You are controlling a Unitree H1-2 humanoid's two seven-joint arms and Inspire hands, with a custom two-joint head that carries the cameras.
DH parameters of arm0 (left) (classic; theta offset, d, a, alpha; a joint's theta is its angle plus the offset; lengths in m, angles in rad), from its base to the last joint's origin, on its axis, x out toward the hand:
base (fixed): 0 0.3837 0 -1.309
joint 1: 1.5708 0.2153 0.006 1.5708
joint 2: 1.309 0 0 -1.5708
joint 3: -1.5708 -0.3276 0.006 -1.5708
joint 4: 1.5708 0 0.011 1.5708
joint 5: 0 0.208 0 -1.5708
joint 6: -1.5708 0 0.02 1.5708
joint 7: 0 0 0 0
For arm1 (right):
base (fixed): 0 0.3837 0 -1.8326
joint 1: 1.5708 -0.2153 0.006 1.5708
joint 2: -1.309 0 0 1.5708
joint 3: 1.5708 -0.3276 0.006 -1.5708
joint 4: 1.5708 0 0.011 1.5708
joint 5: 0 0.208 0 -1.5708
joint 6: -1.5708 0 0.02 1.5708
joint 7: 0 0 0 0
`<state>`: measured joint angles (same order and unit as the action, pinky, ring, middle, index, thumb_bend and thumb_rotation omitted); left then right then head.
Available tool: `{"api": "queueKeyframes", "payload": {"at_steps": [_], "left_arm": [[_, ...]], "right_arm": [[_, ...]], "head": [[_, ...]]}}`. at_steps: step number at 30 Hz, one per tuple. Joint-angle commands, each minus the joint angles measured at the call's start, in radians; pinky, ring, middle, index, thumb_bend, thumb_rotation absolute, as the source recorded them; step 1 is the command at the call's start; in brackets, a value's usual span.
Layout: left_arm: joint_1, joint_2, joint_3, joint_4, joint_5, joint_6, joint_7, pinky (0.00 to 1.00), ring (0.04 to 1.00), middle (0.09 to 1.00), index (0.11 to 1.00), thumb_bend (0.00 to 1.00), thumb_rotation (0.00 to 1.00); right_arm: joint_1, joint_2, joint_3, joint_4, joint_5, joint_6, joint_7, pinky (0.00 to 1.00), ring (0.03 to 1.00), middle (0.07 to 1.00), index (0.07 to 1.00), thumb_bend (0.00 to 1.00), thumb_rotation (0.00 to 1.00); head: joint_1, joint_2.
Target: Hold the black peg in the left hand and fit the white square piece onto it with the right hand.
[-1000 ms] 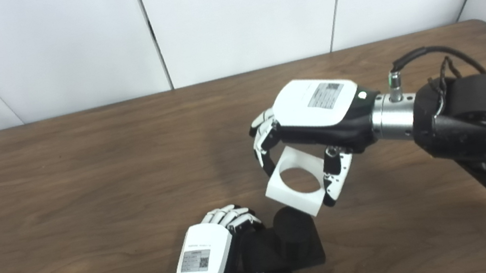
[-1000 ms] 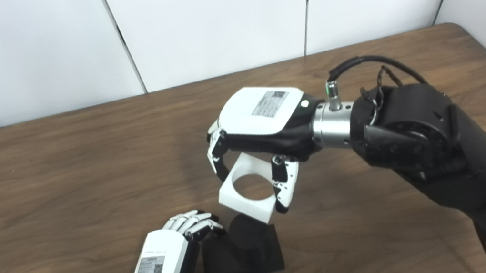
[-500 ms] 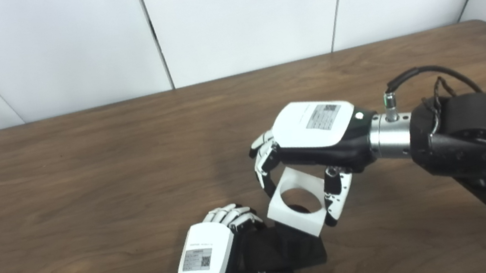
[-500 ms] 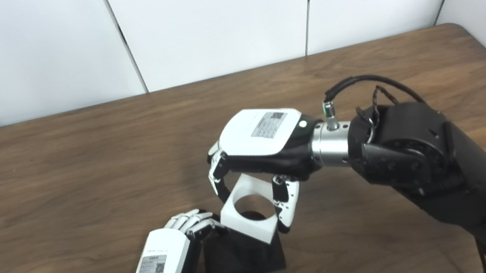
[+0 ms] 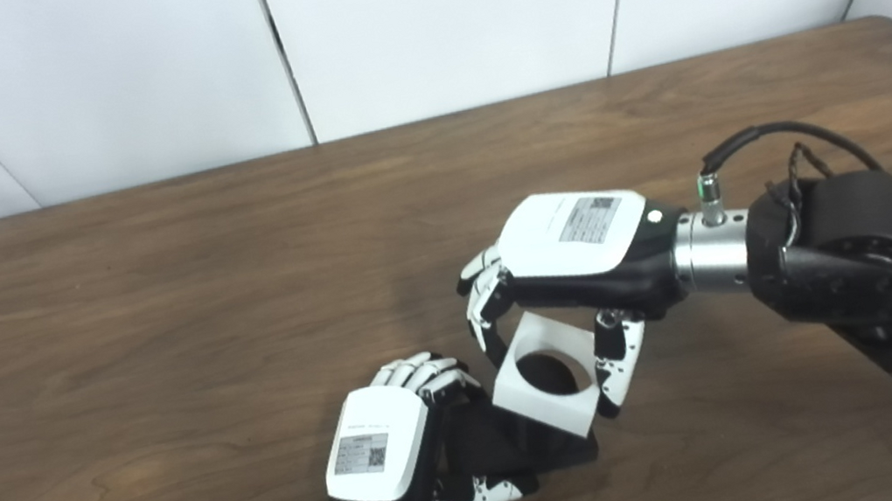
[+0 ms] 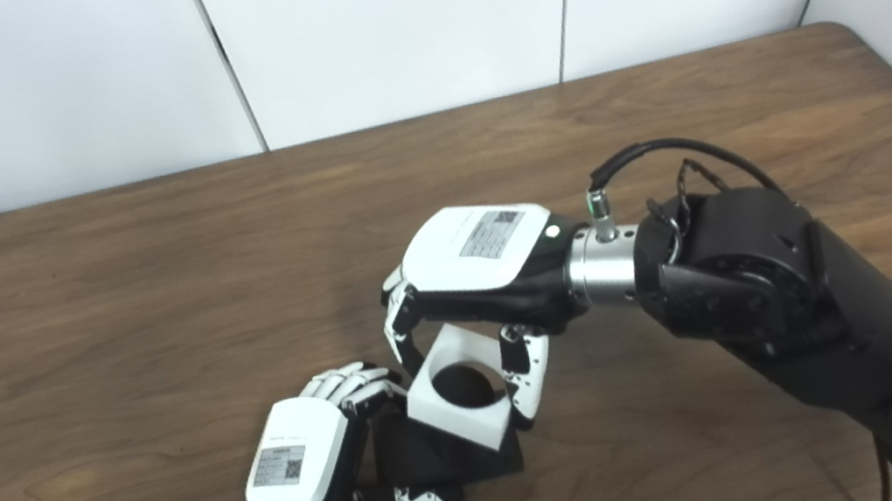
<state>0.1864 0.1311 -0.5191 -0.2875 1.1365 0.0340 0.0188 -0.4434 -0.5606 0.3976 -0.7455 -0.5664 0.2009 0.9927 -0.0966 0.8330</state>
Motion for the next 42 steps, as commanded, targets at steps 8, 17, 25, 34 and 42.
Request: {"api": "queueKeyframes", "payload": {"at_steps": [8, 17, 25, 34, 42], "left_arm": [[-0.003, -0.002, -0.009, 0.014, 0.032, 0.013, -0.032, 0.81, 0.812, 0.751, 0.486, 0.52, 0.05], [-0.005, -0.007, -0.011, 0.012, 0.036, 0.017, -0.035, 0.81, 0.811, 0.751, 0.486, 0.52, 0.05], [-0.002, -0.009, -0.011, 0.009, 0.027, 0.014, -0.032, 0.81, 0.812, 0.751, 0.486, 0.52, 0.05], [-0.008, -0.010, -0.012, 0.015, 0.038, 0.019, -0.035, 0.81, 0.815, 0.753, 0.486, 0.52, 0.05], [-0.008, -0.005, -0.009, 0.015, 0.037, 0.018, -0.035, 0.81, 0.813, 0.749, 0.486, 0.52, 0.05]], "right_arm": [[-0.009, 0.027, 0.000, 0.008, -0.027, -0.057, -0.029, 0.79, 0.860, 0.727, 0.482, 0.52, 0.13], [0.005, 0.053, 0.025, 0.004, -0.062, -0.078, -0.013, 0.79, 0.866, 0.737, 0.481, 0.52, 0.13], [0.013, 0.065, 0.037, 0.008, -0.085, -0.087, -0.008, 0.80, 0.866, 0.738, 0.481, 0.52, 0.13], [0.000, 0.058, 0.061, 0.001, -0.168, -0.083, 0.075, 0.84, 0.907, 0.801, 0.670, 0.95, 0.30], [-0.009, 0.071, 0.023, -0.018, -0.198, -0.054, 0.143, 0.96, 0.978, 0.886, 0.826, 1.00, 0.48]], "head": [[0.000, 0.004], [0.003, 0.005], [0.005, 0.008], [0.008, 0.006], [0.010, 0.004]]}}
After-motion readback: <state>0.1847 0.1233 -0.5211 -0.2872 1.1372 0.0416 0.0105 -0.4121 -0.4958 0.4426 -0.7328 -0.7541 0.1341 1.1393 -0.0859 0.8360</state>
